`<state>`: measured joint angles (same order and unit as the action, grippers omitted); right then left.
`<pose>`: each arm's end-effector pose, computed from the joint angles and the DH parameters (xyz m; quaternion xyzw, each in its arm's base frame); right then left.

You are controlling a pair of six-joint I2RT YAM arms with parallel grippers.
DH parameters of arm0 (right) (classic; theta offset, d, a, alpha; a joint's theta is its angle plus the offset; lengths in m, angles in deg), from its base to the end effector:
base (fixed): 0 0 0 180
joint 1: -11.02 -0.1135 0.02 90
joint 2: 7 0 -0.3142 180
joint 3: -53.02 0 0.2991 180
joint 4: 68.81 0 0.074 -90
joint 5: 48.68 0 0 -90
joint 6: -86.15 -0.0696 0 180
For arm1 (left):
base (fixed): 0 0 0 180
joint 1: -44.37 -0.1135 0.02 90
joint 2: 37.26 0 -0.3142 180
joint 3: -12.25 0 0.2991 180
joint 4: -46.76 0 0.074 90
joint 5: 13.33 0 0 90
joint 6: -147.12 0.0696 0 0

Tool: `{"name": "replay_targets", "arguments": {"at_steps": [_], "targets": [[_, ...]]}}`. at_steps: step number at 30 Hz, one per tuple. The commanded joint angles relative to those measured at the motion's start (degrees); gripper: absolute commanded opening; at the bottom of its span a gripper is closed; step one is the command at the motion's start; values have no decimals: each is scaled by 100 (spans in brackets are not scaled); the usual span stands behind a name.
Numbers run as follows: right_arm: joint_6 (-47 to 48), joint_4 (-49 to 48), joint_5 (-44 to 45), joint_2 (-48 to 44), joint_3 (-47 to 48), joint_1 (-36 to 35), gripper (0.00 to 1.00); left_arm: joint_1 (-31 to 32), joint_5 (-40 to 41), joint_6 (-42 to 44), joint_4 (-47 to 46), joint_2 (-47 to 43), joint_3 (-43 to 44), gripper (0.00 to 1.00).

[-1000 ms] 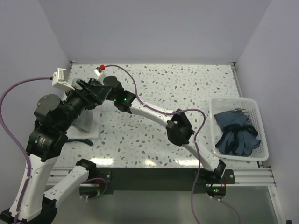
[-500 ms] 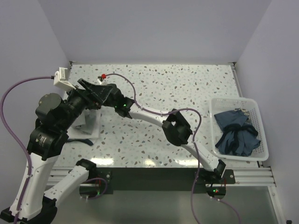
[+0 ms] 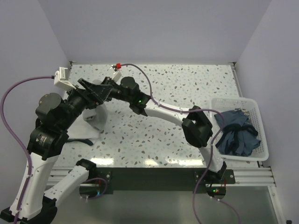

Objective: Fold and stack the tank tops
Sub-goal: Neatly place the folded tank top to the corner

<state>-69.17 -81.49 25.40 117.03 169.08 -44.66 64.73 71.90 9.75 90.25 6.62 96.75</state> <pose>0.3408 0.5331 0.3440 -0.0451 0.6771 0.6802 0.2771 0.1515 -0.0624 0.5188 -0.1412 0.7106 -0.4087 0.5550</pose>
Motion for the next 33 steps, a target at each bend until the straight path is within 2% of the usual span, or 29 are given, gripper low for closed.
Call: {"name": "replay_targets", "arguments": {"at_steps": [1, 6, 9, 18, 24, 33], "targets": [[81, -563, 63, -519, -209, 92, 0, -23, -155, -61, -222, 16, 29, 70], [186, -362, -7, -450, -96, 136, 0, -32, -164, -70, -239, 24, -6, 70], [222, -89, -156, -222, 299, 119, 0, -32, -173, -79, -248, 24, 2, 70], [-95, 500, -754, 1255, 1715, 49, 0, -32, -146, -62, -248, 51, -7, 70], [265, 307, -631, 843, 1268, 48, 0, -23, -120, -26, -248, 112, -15, 70], [538, -281, -403, -659, -445, 312, 0, -32, -173, -44, -353, 165, -50, 70]]}}
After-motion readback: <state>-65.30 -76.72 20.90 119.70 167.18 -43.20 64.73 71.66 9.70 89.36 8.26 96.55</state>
